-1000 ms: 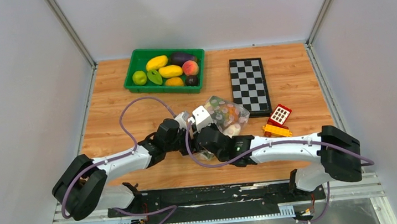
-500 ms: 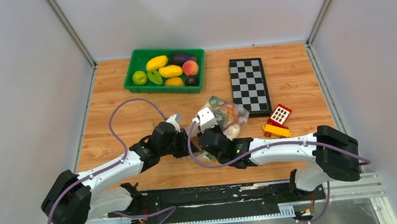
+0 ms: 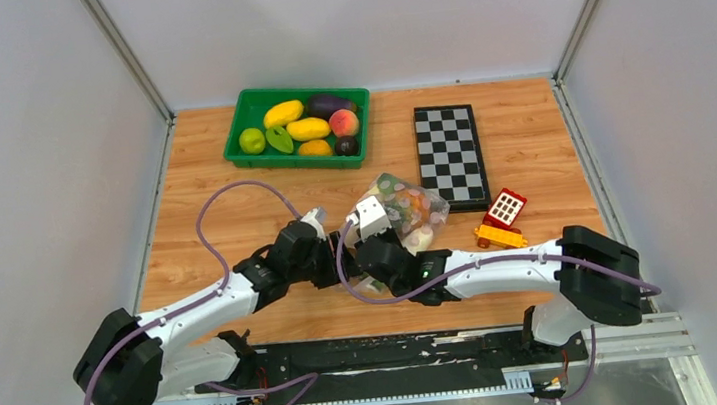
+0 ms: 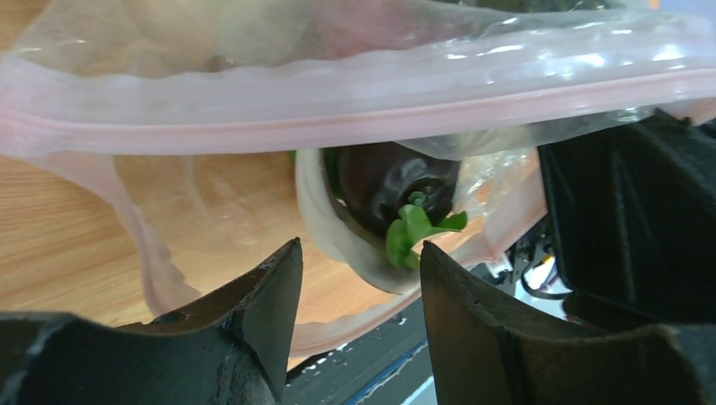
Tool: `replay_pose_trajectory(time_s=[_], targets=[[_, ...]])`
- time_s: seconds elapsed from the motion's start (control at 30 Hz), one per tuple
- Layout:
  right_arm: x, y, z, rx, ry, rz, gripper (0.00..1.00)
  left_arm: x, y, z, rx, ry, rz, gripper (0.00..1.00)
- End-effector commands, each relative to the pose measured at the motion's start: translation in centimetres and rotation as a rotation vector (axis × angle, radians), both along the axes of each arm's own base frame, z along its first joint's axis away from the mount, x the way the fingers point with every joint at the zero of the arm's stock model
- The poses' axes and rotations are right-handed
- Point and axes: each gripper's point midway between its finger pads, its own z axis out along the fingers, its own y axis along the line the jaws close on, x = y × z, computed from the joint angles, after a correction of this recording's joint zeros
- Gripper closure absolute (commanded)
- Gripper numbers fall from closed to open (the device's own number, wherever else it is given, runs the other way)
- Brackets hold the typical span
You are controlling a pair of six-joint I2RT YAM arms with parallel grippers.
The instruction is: Open the zip-top bag and remove the fake food
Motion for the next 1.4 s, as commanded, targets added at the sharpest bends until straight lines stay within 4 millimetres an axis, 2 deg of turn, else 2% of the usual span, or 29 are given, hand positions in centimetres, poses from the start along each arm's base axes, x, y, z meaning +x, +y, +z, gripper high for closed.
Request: replay_pose_trajectory(time_s=[0.0, 0.23, 0.37, 0.53, 0.57, 0.63, 0.67, 0.73, 0.83, 0.93, 0.97, 1.1, 1.23, 1.37], targets=[[0.3, 1.1, 0.7, 0.072, -0.002, -0.013, 1.0, 0.0, -1.4, 1.1, -0.089, 0.019, 0.019, 0.4], [0.0, 1.7, -0.4, 0.103, 0.019, -0.006, 1.0, -1.5, -1.1, -2.6, -0.024, 0.127, 0.023, 0.52], [-0.1, 1.9, -1.0, 0.11, 0.03, -0.006, 1.0, -1.6, -1.8, -3.4, -0.03, 0.156, 0.018, 0.59], [-0.2, 2.0, -2.2, 0.114, 0.044, -0.008, 1.0, -2.0, -2.4, -4.1, -0.024, 0.183, 0.002, 0.58], [-0.2, 2.0, -2.3, 0.111, 0.046, -0.009, 1.0, -2.0, -2.5, -4.3, -0.021, 0.19, 0.0, 0.64], [-0.2, 1.8, -2.7, 0.104, 0.049, -0.016, 1.0, -1.9, -2.5, -4.2, -0.019, 0.187, 0.002, 0.81], [-0.2, 1.5, -2.7, 0.098, 0.047, -0.024, 1.0, -1.8, -2.4, -4.0, -0.015, 0.177, 0.008, 0.93], [-0.1, 0.9, -2.8, 0.093, 0.04, -0.042, 1.0, -1.5, -1.8, -3.4, 0.009, 0.153, 0.025, 1.0], [-0.1, -0.2, -2.9, 0.075, 0.026, -0.074, 1.0, -1.4, 0.0, -2.3, 0.095, 0.109, 0.035, 1.0], [0.1, -1.4, -3.1, 0.049, 0.011, -0.113, 1.0, -0.8, 2.0, -0.4, 0.189, 0.036, 0.05, 1.0], [0.1, -1.7, -3.2, 0.041, 0.008, -0.129, 1.0, -0.4, 2.4, 1.0, 0.201, 0.001, 0.051, 1.0], [0.5, -3.2, -3.8, -0.021, -0.006, -0.211, 1.0, 0.3, 4.8, 3.7, 0.32, -0.08, 0.055, 1.0], [0.7, -3.8, -4.5, -0.083, -0.005, -0.256, 1.0, 0.4, 6.5, 5.9, 0.42, -0.119, 0.015, 1.0], [0.7, -4.0, -4.7, -0.091, -0.009, -0.268, 1.0, 1.6, 7.7, 8.1, 0.494, -0.173, 0.005, 1.0]])
